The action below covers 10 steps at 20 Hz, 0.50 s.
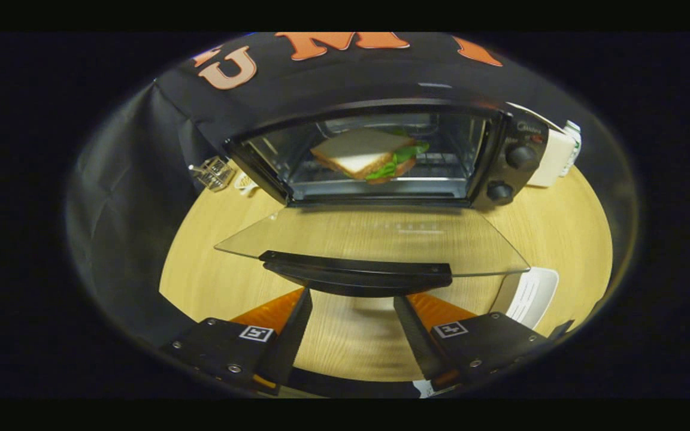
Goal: Open the toaster oven, put the food inside, and close the toaster oven door.
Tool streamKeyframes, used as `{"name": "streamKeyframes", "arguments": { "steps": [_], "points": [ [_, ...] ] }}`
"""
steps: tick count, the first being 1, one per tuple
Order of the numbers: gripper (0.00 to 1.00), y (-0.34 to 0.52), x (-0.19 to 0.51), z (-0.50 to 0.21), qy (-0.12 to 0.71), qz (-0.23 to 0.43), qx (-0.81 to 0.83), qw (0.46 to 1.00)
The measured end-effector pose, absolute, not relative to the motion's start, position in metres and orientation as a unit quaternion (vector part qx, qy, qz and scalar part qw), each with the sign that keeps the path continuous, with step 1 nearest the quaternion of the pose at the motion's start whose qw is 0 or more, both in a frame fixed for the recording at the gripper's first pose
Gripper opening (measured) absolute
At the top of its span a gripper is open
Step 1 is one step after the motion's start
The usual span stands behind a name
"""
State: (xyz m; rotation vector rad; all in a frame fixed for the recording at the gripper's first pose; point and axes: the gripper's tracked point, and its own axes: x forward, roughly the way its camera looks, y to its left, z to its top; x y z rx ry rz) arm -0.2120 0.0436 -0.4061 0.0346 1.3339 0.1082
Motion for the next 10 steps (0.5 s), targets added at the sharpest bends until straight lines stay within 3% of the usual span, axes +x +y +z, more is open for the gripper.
{"name": "streamKeyframes", "arguments": {
  "steps": [10],
  "points": [
    [0.81, 0.036, -0.115, -0.378, 0.547, 0.028, 0.033, 0.836]
  ]
}}
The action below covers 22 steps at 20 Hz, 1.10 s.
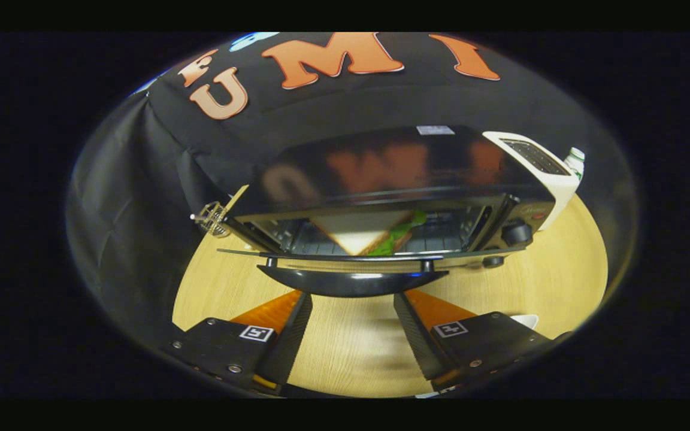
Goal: Open the toaster oven, put the food inside, and close the toaster oven door.
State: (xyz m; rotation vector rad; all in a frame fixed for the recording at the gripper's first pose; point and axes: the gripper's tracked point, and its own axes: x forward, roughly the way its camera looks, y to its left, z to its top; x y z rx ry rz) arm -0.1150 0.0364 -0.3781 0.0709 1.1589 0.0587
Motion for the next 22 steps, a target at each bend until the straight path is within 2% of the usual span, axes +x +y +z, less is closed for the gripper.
{"name": "streamKeyframes", "arguments": {
  "steps": [6, 11, 16, 22],
  "points": [
    [0.81, 0.034, -0.069, -0.320, 0.469, 0.021, 0.033, 0.882],
    [0.81, 0.035, -0.036, -0.228, 0.366, 0.030, 0.013, 0.930],
    [0.88, 0.030, -0.012, -0.129, 0.240, 0.034, -0.005, 0.970],
    [0.92, 0.011, 0.002, -0.039, 0.127, 0.010, -0.052, 0.990]
  ]
}}
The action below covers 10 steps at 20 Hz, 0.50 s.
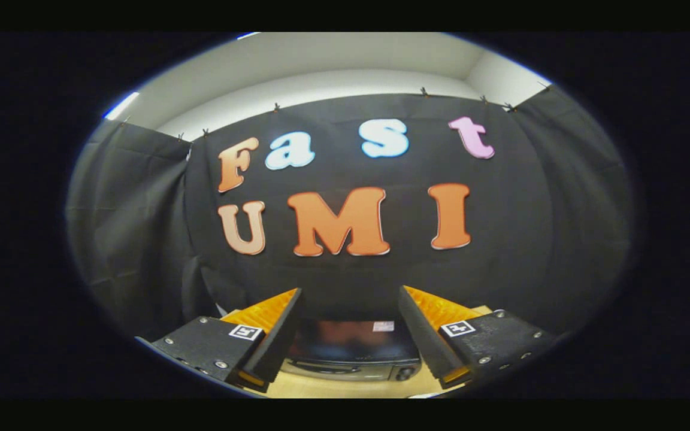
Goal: Open the toaster oven, put the food inside, and close the toaster oven door.
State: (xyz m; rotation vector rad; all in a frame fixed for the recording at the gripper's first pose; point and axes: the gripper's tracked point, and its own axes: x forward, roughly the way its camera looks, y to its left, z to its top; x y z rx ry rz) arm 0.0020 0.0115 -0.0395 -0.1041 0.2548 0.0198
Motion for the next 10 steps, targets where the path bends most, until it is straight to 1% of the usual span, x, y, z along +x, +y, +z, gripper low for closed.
{"name": "streamKeyframes", "arguments": {
  "steps": [5, 10],
  "points": [
    [0.94, 0.010, 0.002, 0.023, 0.038, 0.011, -0.070, 0.997],
    [0.94, 0.016, -0.007, 0.057, -0.027, 0.020, -0.081, 0.996]
  ]
}}
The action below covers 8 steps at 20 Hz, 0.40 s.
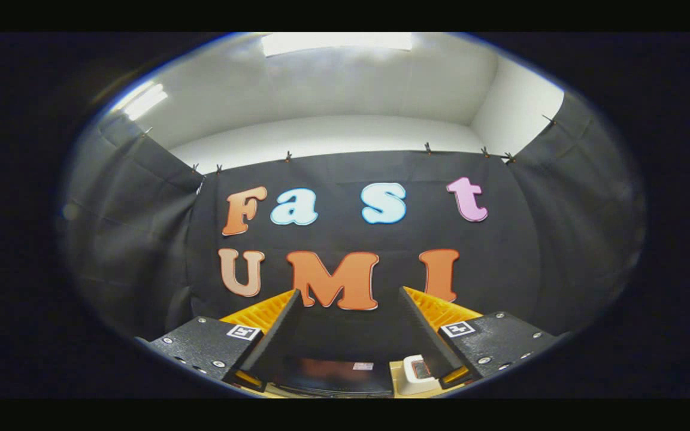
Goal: Open the toaster oven, put the food inside, and close the toaster oven door.
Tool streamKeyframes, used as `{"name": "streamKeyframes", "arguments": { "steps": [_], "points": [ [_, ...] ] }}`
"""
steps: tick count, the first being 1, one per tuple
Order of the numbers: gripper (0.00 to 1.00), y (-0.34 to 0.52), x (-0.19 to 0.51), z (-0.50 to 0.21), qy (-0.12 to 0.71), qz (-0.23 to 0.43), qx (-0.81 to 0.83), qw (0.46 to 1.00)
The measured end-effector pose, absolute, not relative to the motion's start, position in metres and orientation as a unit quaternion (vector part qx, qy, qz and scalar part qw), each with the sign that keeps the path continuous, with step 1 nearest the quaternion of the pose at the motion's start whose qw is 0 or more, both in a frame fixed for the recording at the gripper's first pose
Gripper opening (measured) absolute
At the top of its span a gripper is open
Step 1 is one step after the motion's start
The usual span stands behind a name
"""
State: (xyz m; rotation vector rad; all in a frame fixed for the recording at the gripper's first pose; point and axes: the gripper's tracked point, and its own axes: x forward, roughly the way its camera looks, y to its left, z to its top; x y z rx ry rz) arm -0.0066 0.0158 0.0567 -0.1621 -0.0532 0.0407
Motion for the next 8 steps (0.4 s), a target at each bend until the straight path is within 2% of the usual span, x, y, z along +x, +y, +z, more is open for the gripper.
{"name": "streamKeyframes", "arguments": {
  "steps": [8],
  "points": [
    [0.97, 0.012, 0.000, 0.040, -0.006, 0.017, -0.061, 0.998]
  ]
}}
